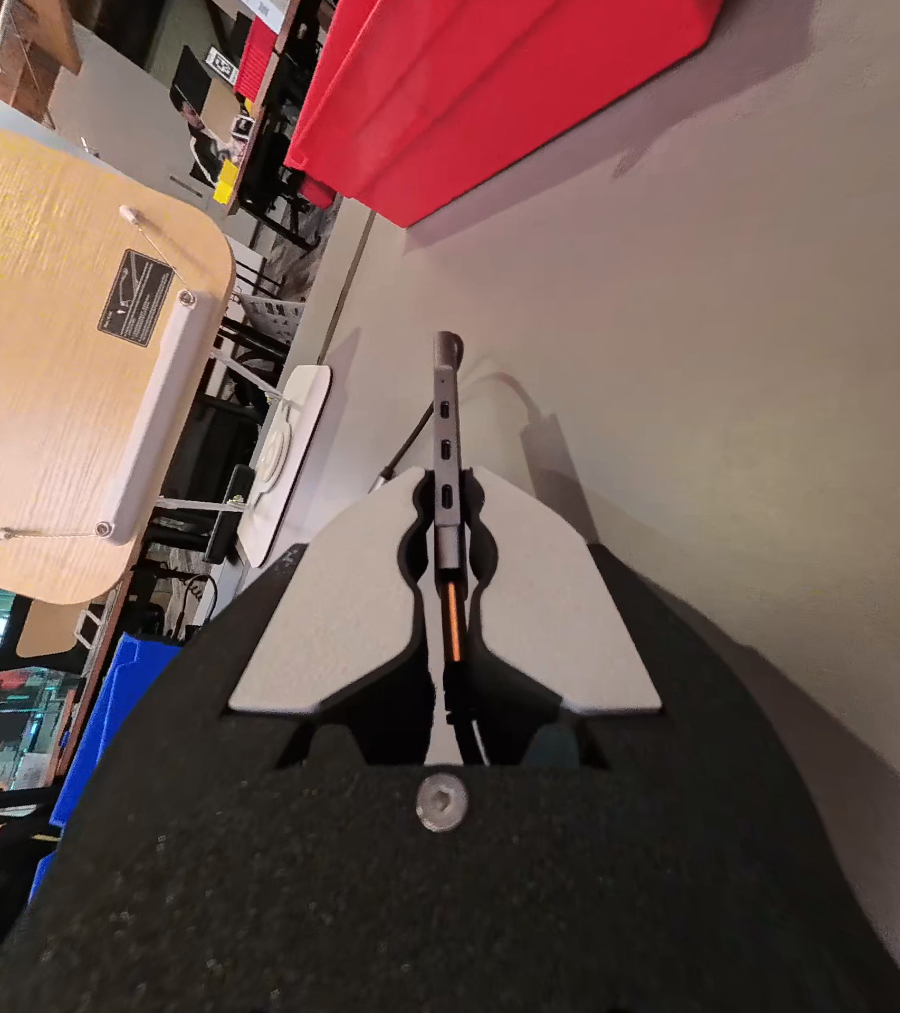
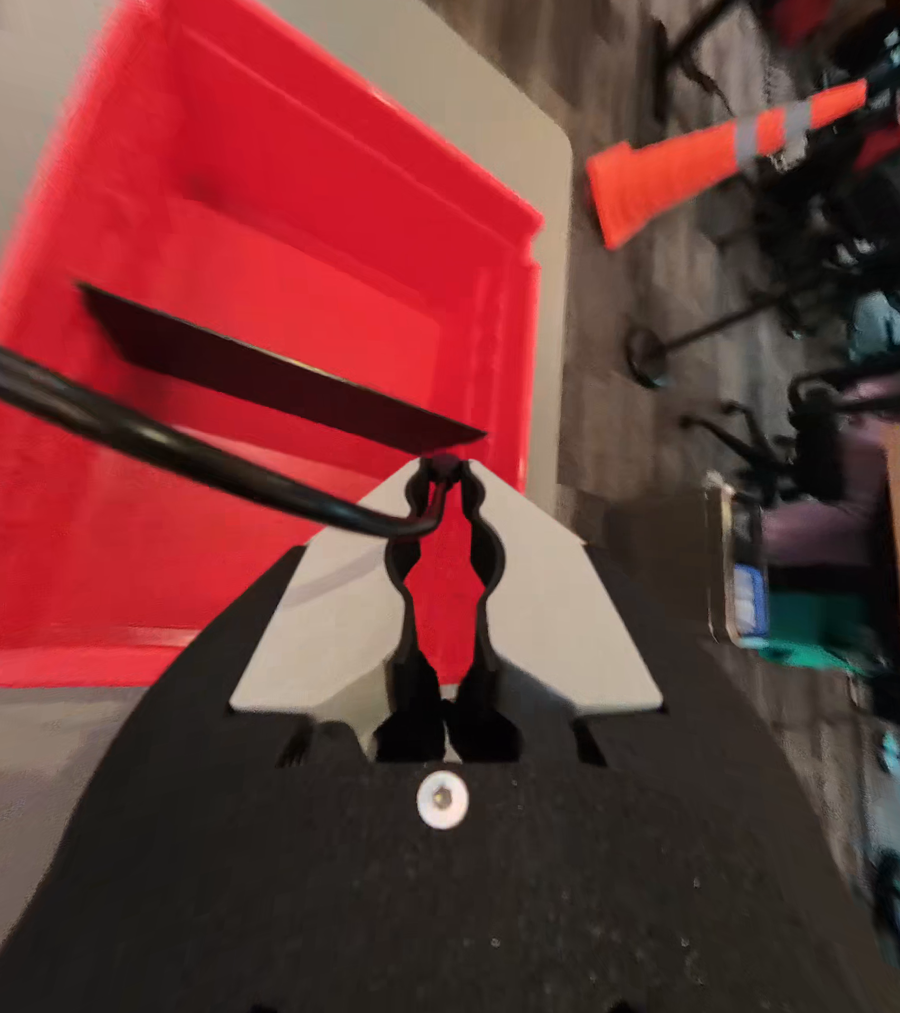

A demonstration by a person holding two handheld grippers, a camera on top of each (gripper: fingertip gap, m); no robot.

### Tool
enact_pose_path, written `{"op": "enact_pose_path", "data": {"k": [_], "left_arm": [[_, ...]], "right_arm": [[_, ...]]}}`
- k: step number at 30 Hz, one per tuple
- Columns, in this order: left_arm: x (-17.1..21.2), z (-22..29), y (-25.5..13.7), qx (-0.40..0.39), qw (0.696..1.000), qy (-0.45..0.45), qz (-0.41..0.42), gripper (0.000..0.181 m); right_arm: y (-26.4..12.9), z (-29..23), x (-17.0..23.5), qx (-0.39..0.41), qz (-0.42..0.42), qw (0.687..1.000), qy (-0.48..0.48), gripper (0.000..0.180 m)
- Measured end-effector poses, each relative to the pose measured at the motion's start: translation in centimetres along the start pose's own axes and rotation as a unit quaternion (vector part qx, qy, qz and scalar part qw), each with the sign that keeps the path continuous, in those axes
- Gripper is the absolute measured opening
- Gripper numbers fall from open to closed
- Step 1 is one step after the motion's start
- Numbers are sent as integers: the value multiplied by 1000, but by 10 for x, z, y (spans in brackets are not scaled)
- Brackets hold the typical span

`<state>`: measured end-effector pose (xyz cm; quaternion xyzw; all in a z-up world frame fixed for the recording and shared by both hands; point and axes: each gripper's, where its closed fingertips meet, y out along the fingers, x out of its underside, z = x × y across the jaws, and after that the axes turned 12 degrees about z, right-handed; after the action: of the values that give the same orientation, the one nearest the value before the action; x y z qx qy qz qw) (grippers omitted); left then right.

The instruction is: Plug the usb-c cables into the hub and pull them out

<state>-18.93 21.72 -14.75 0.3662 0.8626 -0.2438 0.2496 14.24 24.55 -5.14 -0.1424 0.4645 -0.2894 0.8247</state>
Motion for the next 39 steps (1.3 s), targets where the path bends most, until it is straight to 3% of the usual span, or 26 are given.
{"op": "enact_pose_path", "data": {"k": [5, 11, 17, 20, 24, 31, 34, 36, 37, 39], "left_arm": [[5, 2, -7, 10, 1000, -23, 1, 9], [5, -3, -9, 2, 1000, -30, -1, 10], [3, 0, -7, 6, 1000, -17, -5, 9], [3, 2, -6, 9, 1000, -9, -6, 9], [0, -2, -7, -4, 1000, -6, -2, 9], [-10, -26, -18, -26, 992, -113, 50, 9], [-24, -40, -27, -24, 975, -188, 116, 9], [-32, -52, -35, -35, 962, -222, 155, 9], [-35, -58, -40, -38, 954, -240, 174, 9], [-43, -69, -50, -46, 936, -276, 213, 9]], "right_arm": [[5, 31, 66, 11, -116, 993, 6, 10], [-8, 66, 63, 44, -69, 993, 81, 10], [16, 22, 68, 0, -98, 995, 6, 10], [26, -17, 78, -61, -132, 988, -46, 10], [29, -72, 93, -173, -173, 969, -43, 11], [30, -63, 73, -177, -109, 978, 18, 45], [13, -74, 24, -206, -7, 977, 58, 48], [-25, -107, -35, -287, 118, 943, 119, 47], [-54, -131, -62, -354, 173, 907, 151, 47], [-119, -187, -96, -511, 238, 800, 204, 47]]}}
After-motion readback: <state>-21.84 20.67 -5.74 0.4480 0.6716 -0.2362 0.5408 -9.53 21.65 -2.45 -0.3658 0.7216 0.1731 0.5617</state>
